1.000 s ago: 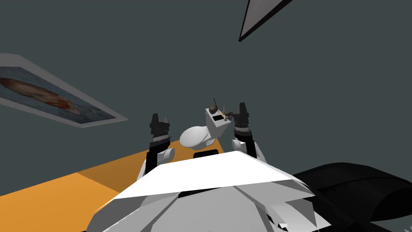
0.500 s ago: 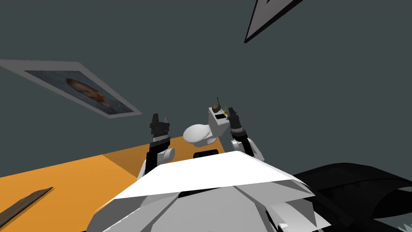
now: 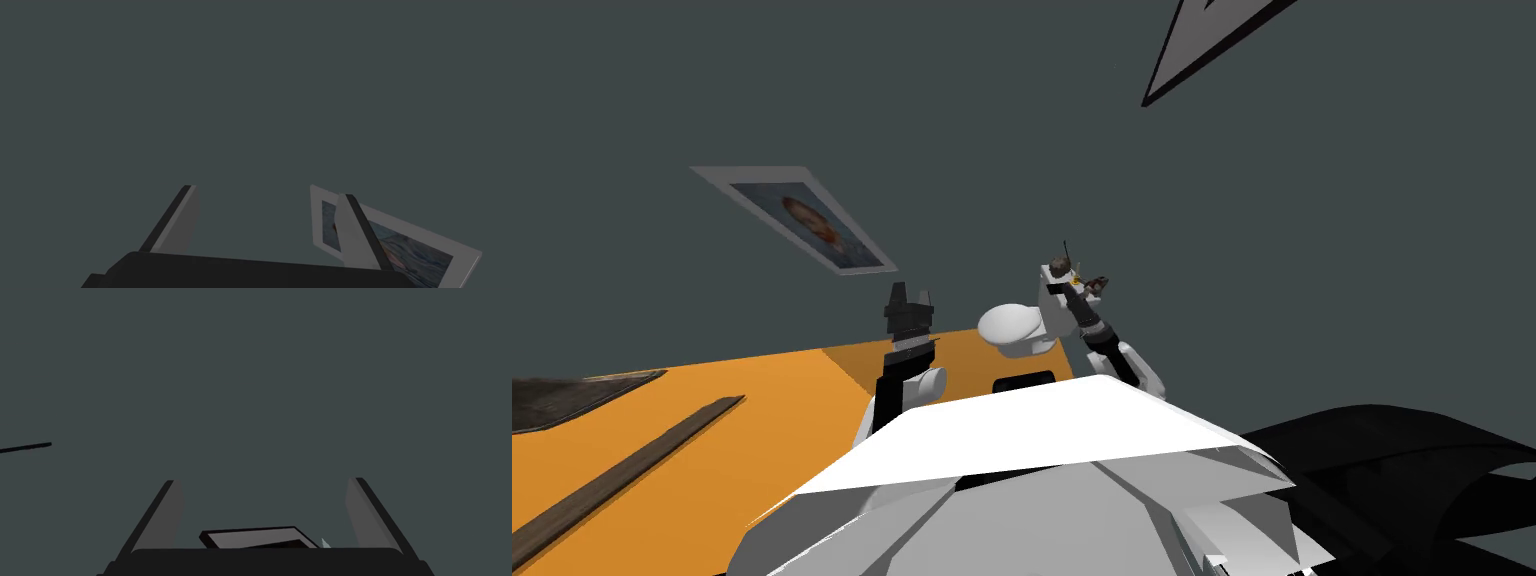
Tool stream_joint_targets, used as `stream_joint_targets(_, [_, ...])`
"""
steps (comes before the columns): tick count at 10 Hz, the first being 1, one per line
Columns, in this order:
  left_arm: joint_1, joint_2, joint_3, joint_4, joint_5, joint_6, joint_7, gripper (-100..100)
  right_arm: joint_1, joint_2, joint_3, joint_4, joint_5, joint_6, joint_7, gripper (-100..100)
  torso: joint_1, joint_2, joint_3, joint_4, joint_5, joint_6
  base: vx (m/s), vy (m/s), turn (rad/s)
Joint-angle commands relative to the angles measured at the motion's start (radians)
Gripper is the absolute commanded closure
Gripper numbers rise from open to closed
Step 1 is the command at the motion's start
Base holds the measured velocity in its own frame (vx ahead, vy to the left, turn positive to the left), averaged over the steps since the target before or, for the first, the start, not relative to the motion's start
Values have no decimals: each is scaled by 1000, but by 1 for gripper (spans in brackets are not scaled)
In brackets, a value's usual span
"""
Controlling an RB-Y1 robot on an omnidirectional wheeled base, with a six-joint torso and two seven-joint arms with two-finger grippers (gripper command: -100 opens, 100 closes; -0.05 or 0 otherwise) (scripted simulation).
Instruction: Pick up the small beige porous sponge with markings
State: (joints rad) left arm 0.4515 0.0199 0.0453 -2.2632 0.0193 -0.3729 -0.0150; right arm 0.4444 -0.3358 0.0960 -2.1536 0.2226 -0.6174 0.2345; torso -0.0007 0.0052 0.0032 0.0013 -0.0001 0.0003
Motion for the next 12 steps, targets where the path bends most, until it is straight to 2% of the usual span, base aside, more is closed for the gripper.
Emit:
stream_joint_targets(1, [0, 0, 0, 0, 0, 0, 0, 0, -11, -50, 28, 48, 33, -12, 17, -100, 0, 0, 0, 0, 0, 0, -101, 28, 272])
stream_joint_targets(2, [0, 0, 0, 0, 0, 0, 0, 0, -11, -64, 28, 48, 33, -12, 17, -100, 1, 1, 0, 0, 0, -1, -92, 15, 135])
stream_joint_targets(3, [0, 0, 0, 0, 0, 0, 0, 0, -20, -101, 51, 93, 62, -25, 32, -100, 0, 1, 0, 0, 0, 0, -95, 39, 300])
stream_joint_targets(4, [0, 0, 0, 0, 0, 0, 0, 0, -20, -116, 51, 93, 62, -25, 32, -100, 2, 1, 0, 0, 0, -1, -78, 19, 132])
stream_joint_targets(5, [0, 0, 0, 0, 0, 0, 0, 0, -29, -149, 75, 131, 92, -37, 47, -100, 0, 0, 0, 0, 0, 0, -107, 24, 300])
stream_joint_targets(6, [0, 0, 0, 0, 0, 0, 0, 0, -29, -170, 75, 140, 92, -37, 47, -100, 0, 1, 1, 0, 0, -1, -89, 18, 127])
stream_joint_targets(7, [0, 0, 0, 0, 0, 0, 0, 0, -39, -209, 99, 170, 124, -50, 62, -100, 0, 1, 1, 0, 0, 1, -89, 33, 245])
stream_joint_targets(8, [0, 0, 0, 0, 0, 0, 0, 0, -39, -224, 99, 190, 124, -50, 62, -100, 0, 1, 0, 0, 0, 0, -73, 26, 153])
stream_joint_targets(9, [0, 0, 0, 0, 0, 0, 0, 0, -50, -262, 124, 225, 156, -62, 78, -100, 0, 0, 0, 0, 0, 0, -99, 36, 326])
stream_joint_targets(10, [0, 0, 0, 0, 0, 0, 0, 0, -50, -278, 124, 241, 156, -62, 78, -100, 0, 1, 0, 0, 0, 0, -86, 22, 160])
stream_joint_targets(11, [0, 0, 0, 0, 0, 0, 0, 0, -61, -314, 148, 277, 189, -73, 94, -100, -1, 1, 0, 0, 0, 1, -96, 42, 316])
stream_joint_targets(12, [0, 0, 0, 0, 0, 0, 0, 0, -61, -332, 148, 284, 189, -73, 94, -100, 0, 1, 1, 0, 0, 0, -73, 40, 156])
